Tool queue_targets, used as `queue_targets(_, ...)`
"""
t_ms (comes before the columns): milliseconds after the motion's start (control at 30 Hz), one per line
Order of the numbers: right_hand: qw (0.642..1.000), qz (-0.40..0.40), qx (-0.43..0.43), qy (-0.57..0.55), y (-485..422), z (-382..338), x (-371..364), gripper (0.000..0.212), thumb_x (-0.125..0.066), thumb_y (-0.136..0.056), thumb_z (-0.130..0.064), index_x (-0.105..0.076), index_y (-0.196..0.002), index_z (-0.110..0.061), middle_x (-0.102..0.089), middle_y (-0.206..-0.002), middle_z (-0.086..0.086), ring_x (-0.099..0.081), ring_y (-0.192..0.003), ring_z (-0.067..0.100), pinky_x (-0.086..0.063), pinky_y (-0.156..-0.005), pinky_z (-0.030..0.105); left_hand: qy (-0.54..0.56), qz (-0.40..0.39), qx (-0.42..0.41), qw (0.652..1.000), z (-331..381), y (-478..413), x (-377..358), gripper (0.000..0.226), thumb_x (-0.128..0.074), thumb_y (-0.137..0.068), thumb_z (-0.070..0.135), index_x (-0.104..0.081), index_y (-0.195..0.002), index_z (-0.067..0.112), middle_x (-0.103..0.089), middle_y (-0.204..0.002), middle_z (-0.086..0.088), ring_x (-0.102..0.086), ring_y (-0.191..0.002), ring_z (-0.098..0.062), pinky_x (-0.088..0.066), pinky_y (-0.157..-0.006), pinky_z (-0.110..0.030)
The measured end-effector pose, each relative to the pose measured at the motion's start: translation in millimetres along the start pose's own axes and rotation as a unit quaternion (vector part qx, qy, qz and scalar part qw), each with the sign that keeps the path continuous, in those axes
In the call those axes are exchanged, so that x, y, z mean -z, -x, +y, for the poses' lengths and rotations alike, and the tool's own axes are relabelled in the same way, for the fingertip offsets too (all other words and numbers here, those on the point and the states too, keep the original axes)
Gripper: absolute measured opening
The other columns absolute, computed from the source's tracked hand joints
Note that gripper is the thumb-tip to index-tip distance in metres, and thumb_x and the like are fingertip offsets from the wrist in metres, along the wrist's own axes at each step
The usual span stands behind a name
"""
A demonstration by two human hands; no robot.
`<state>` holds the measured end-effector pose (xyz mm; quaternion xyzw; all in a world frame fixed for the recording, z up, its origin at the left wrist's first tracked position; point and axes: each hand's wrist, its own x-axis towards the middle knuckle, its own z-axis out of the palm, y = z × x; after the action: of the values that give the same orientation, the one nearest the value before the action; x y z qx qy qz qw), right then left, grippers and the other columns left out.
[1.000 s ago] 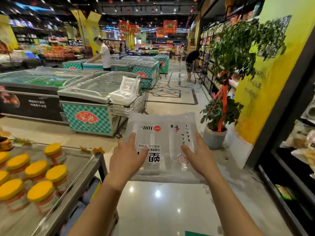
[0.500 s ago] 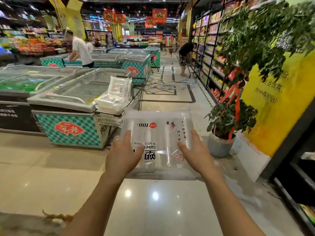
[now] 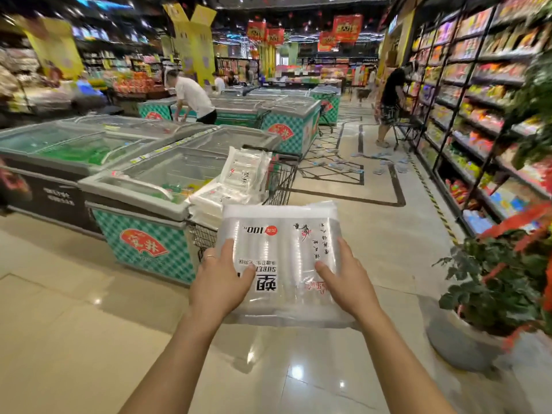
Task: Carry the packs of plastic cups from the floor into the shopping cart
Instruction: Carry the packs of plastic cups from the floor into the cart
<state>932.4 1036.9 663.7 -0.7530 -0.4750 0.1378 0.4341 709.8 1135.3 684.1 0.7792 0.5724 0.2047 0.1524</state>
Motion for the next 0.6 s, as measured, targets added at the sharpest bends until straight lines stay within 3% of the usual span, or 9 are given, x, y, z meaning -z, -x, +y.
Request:
queue_targets(200, 0.999, -0.044, 0.010, 0.010, -142, 16, -25, 0.074, -0.054, -0.086, -0.051, -0.021, -0.150, -0.033, -0.053, -0.136, 0.005, -0.050, -0.124, 0.024, -0.041, -0.097, 0.034, 0.012, 0.011, 0.042, 0.999, 15, -120, -26, 0.069, -0.054, -0.086, 0.053, -0.028, -0.146, 0.030, -0.041, -0.136, -0.017, -0.051, -0.115, -0.038, -0.046, -0.093, -0.043)
queue_targets(300, 0.999, -0.051, 0.001, 0.018, -207, 26, -45, 0.079, -0.056, -0.090, -0.048, -0.017, -0.155, -0.026, -0.044, -0.148, 0.007, -0.042, -0.134, 0.023, -0.034, -0.106, 0.033, 0.007, 0.008, 0.055, 0.998, 17, -181, -45, 0.070, -0.052, -0.087, 0.054, -0.025, -0.147, 0.030, -0.038, -0.140, -0.017, -0.050, -0.117, -0.038, -0.046, -0.094, -0.044)
queue_targets(400, 0.998, -0.054, 0.014, 0.035, -273, 37, -70, 0.078, -0.056, -0.092, -0.045, -0.017, -0.155, -0.019, -0.038, -0.152, 0.007, -0.035, -0.139, 0.022, -0.029, -0.107, 0.030, 0.003, 0.010, 0.061, 0.998, 12, -247, -66, 0.070, -0.051, -0.087, 0.055, -0.024, -0.147, 0.031, -0.037, -0.140, -0.018, -0.051, -0.117, -0.039, -0.046, -0.093, -0.044)
queue_targets(600, 0.995, -0.051, 0.030, 0.076, -417, 35, -136, 0.076, -0.055, -0.092, -0.044, -0.018, -0.154, -0.023, -0.038, -0.152, 0.006, -0.037, -0.138, 0.024, -0.031, -0.108, 0.035, 0.029, 0.014, 0.078, 0.996, -12, -393, -102, 0.069, -0.049, -0.089, 0.055, -0.022, -0.148, 0.032, -0.035, -0.144, -0.016, -0.046, -0.123, -0.038, -0.046, -0.093, -0.043)
